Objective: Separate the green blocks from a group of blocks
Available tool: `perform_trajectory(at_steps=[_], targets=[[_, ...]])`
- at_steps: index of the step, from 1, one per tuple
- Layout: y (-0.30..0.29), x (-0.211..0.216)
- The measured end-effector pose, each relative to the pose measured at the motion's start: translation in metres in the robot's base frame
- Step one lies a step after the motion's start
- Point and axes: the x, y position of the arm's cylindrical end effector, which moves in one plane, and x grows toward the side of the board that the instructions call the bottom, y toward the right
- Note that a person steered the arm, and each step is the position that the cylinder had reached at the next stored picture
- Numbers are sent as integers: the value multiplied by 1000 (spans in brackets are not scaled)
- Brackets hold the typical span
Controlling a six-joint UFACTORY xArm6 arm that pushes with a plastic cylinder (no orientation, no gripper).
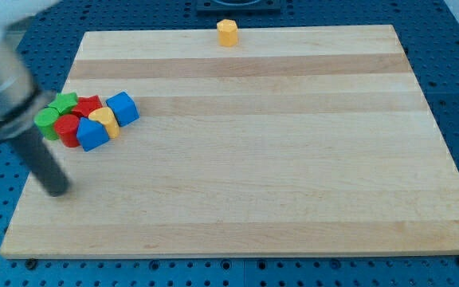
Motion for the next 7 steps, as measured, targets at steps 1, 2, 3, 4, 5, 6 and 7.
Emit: perform_trajectory(at_steps=[1, 2, 3, 4, 5, 6, 7], targets=[[-26, -7], [-28, -14], [-28, -38], [-28, -41], [-28, -81], [-28, -124], [-28, -143]])
